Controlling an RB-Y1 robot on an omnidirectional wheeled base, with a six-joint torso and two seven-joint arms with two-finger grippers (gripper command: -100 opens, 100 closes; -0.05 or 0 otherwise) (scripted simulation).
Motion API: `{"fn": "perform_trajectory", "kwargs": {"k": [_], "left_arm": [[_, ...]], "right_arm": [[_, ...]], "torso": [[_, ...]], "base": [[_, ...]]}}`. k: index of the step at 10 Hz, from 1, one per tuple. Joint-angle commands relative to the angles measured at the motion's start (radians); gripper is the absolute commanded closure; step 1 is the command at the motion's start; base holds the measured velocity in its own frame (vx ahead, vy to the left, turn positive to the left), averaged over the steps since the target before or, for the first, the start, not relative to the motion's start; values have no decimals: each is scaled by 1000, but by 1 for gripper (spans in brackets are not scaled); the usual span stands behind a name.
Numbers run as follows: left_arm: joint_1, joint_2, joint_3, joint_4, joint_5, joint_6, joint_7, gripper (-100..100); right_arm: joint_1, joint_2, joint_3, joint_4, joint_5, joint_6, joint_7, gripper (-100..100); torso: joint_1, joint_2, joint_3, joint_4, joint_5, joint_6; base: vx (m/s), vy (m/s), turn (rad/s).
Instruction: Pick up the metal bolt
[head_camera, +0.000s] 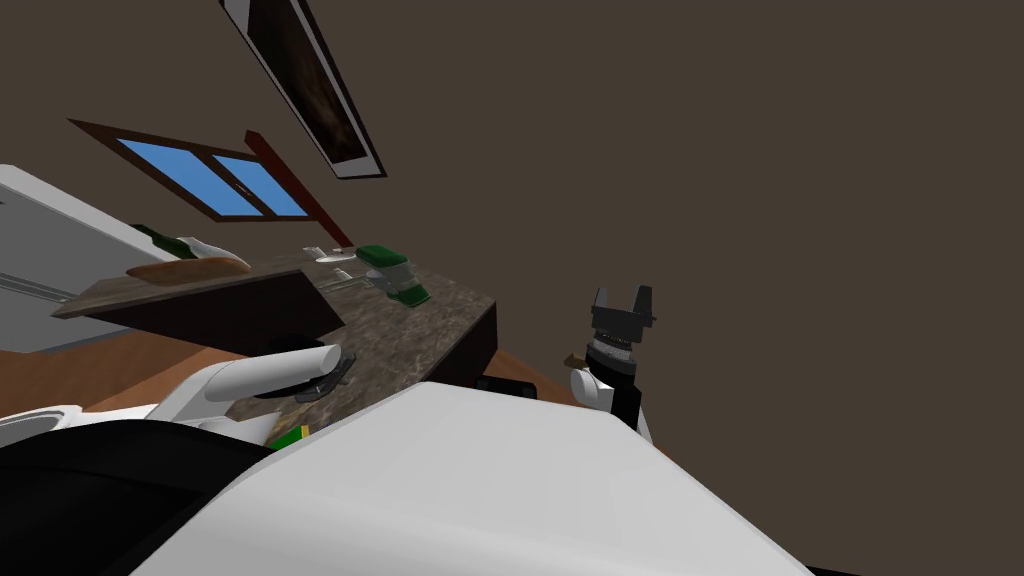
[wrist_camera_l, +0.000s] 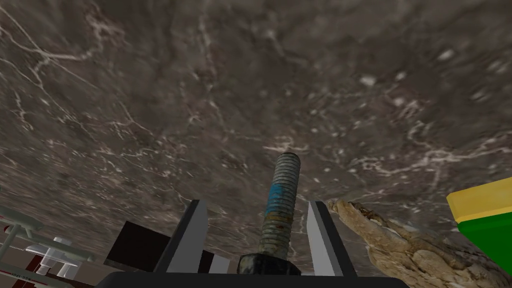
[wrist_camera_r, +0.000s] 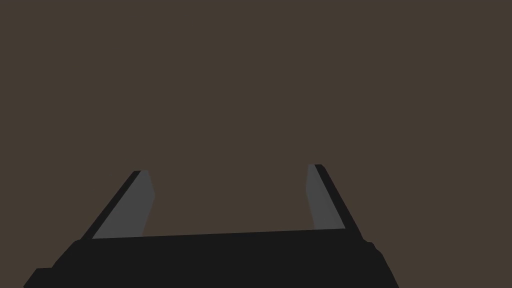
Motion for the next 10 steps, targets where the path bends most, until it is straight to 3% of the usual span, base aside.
{"fn": "perform_trajectory", "kwargs": {"k": [1, 4, 5, 6, 8, 9, 10], "left_arm": [[0, 0, 0, 0, 0, 0, 0, 100], [1, 1, 0, 0, -1, 1, -1, 100], [1, 1, 0, 0, -1, 1, -1, 0], [6, 0, 12, -31, 9, 25, -1, 100], [13, 1, 29, -73, 23, 63, -3, 100], [12, 1, 23, -58, 18, 47, -3, 100], [12, 1, 24, -61, 19, 52, -3, 0]], "right_arm": [[0, 0, 0, 0, 0, 0, 0, 0], [0, 0, 0, 0, 0, 0, 0, 0], [0, 0, 0, 0, 0, 0, 0, 0], [0, 0, 0, 0, 0, 0, 0, 0], [0, 0, 0, 0, 0, 0, 0, 0], [0, 0, 0, 0, 0, 0, 0, 0], [0, 0, 0, 0, 0, 0, 0, 0]], "torso": [[0, 0, 0, 0, 0, 0], [1, 0, 0, 1, 1, 0], [1, 0, 0, 1, 1, 0], [1, 0, 0, 1, 1, 0], [-1, 0, 1, 1, 0, 0], [-1, 0, 1, 1, 0, 0], [0, 1, 1, 1, 1, 0]], "base": [[0, 0, 0], [0, 0, 0], [0, 0, 0], [6, -3, 32], [9, -10, 32], [0, 0, 0], [0, 0, 0]]}}
